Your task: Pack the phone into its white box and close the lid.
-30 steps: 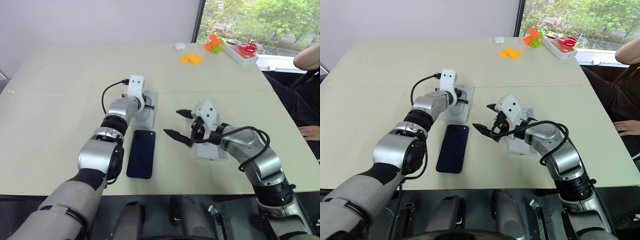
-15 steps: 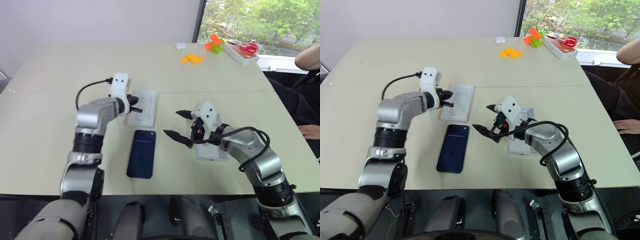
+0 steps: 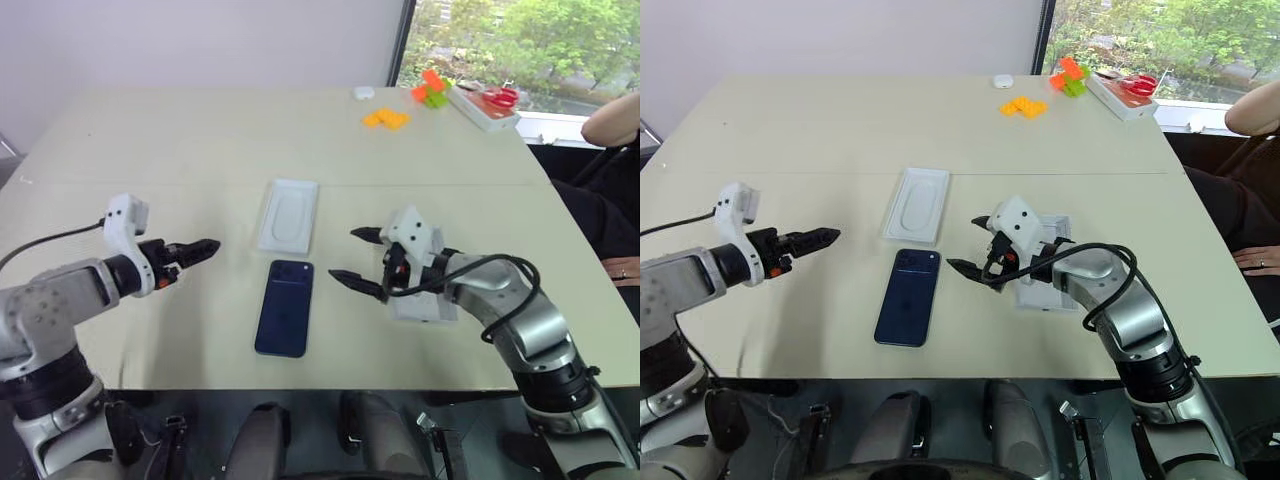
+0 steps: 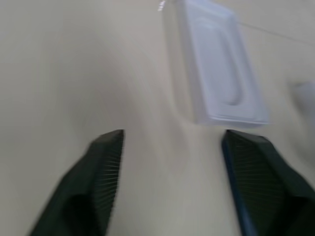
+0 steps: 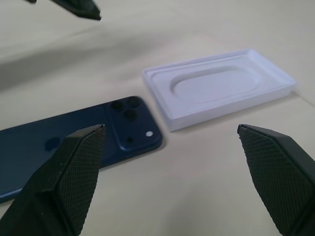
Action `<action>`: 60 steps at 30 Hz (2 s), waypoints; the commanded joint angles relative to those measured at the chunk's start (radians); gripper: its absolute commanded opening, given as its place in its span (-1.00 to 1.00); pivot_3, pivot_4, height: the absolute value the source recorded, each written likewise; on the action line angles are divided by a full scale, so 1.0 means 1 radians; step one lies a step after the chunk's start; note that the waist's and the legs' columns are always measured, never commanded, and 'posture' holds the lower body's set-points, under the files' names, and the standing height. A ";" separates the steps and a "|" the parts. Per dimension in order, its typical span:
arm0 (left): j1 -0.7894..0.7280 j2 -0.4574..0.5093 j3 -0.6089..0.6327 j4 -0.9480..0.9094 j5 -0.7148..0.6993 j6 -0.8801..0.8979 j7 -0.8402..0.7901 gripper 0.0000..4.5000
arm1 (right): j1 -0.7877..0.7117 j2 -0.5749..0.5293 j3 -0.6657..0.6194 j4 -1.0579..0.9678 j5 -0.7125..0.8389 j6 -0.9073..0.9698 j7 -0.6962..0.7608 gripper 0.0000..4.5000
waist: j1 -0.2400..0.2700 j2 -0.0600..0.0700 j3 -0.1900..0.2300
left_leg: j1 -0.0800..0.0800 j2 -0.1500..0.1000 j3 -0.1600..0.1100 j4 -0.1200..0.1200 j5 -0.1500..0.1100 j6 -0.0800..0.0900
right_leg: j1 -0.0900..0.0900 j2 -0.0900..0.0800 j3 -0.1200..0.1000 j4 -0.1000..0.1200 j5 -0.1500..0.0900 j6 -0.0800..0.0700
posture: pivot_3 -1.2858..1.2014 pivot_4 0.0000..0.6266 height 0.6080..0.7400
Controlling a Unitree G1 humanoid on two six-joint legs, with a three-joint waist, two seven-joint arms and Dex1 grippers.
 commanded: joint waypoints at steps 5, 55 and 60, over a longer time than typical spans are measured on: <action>0.140 -0.124 -0.001 -0.014 -0.302 0.026 0.275 1.00 | -0.017 -0.028 0.072 -0.016 -0.049 -0.004 0.037 0.64 | -0.002 -0.002 0.000 | 0.000 0.000 -0.001 0.000 0.000 0.000 | 0.000 -0.001 0.001 0.000 0.000 0.000 | 0.03 -0.52 0.89; 0.299 0.179 -0.617 0.068 -1.301 -0.550 0.949 1.00 | -0.135 0.153 0.364 0.251 -0.328 -0.080 0.148 -0.99 | -0.001 0.003 -0.006 | 0.013 -0.002 0.001 -0.004 0.000 0.000 | 0.011 -0.001 0.002 -0.004 -0.005 -0.001 | 0.03 -0.52 0.89; 0.308 0.184 -0.591 0.073 -1.301 -0.558 0.946 0.38 | -0.129 0.147 0.351 0.244 -0.331 -0.077 0.146 -1.00 | -0.001 0.003 -0.006 | 0.013 -0.002 0.001 -0.005 0.000 0.000 | 0.011 -0.001 0.002 -0.004 -0.005 -0.001 | 0.03 -0.52 0.89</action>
